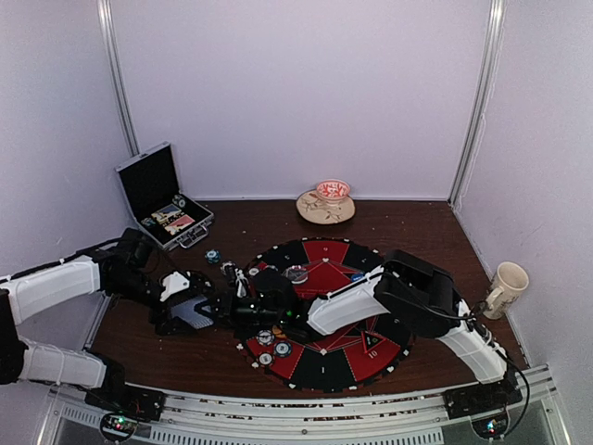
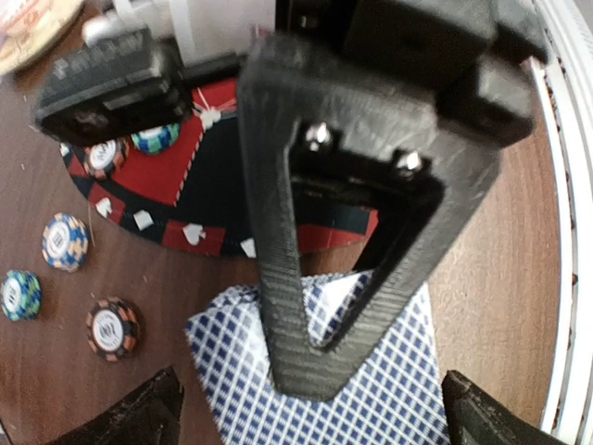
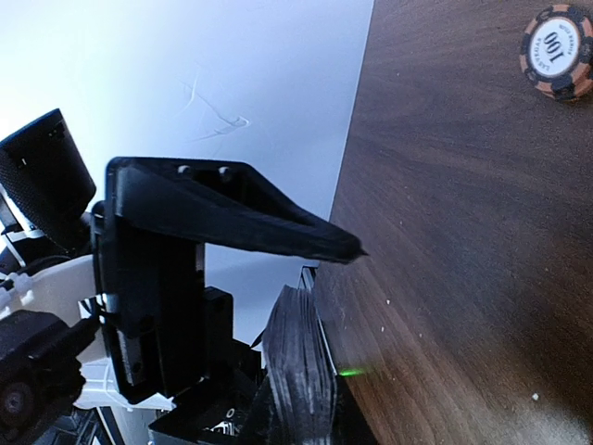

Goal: Distribute texas hold em gaming equipment
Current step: Pass from the left arm to the right, then pass from the right arm to the left

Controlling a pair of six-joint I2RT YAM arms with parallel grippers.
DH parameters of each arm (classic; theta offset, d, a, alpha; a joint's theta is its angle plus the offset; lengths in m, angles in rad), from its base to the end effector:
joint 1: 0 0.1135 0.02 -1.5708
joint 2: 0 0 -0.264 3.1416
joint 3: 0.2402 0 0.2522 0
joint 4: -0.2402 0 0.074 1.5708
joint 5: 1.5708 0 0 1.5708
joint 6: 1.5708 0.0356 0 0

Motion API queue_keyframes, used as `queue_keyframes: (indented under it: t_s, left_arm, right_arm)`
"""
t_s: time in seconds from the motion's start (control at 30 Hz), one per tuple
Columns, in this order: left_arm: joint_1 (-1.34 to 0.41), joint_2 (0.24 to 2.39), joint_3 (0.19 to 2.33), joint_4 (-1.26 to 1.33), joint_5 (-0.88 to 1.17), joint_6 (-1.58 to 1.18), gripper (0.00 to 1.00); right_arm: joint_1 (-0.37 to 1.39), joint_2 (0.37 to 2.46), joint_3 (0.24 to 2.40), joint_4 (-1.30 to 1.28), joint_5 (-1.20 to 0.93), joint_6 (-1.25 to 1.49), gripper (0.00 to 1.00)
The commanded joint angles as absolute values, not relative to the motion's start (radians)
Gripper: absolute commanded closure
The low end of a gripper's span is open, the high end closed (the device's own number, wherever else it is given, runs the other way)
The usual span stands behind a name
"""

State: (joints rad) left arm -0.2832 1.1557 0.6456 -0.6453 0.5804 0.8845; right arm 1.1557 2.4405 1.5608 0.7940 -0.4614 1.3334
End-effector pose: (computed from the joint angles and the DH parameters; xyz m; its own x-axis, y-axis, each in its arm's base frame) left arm 0.1851 -0.0742 0.1929 -0.2115 0.7353 -0.6439 0.9623 0.2718 -0.0057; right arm 0.1991 0.4910 0.1242 -0.9784 -0.0619 -0.1973 -0.2012 0.0656 0.9773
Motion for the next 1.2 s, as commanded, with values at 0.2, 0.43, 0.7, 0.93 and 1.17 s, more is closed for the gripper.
queue_keyframes:
  t_s: [0.2, 0.43, 0.7, 0.93, 1.17]
  left_arm:
    - [-0.296, 1.239, 0.750, -0.589, 0.768, 0.959, 0.02]
    - [-0.388, 1.300, 0.787, -0.514, 0.724, 0.893, 0.02]
    - [-0.453, 1.365, 0.807, -0.403, 0.643, 0.812, 0.02]
    - [-0.475, 1.378, 0.792, -0.337, 0.621, 0.774, 0.04]
    - [-0.508, 1.402, 0.785, -0.322, 0.586, 0.776, 0.02]
  right_arm:
    - [1.153, 2.259, 1.349, 0.931, -0.359, 1.375, 1.00]
    - [1.120, 2.186, 1.259, 0.946, -0.326, 1.361, 1.00]
    - [1.105, 2.157, 1.201, 0.972, -0.289, 1.377, 1.00]
    - [1.103, 2.153, 1.161, 0.993, -0.253, 1.400, 1.00]
    - [1.103, 2.175, 1.179, 1.003, -0.246, 1.423, 1.00]
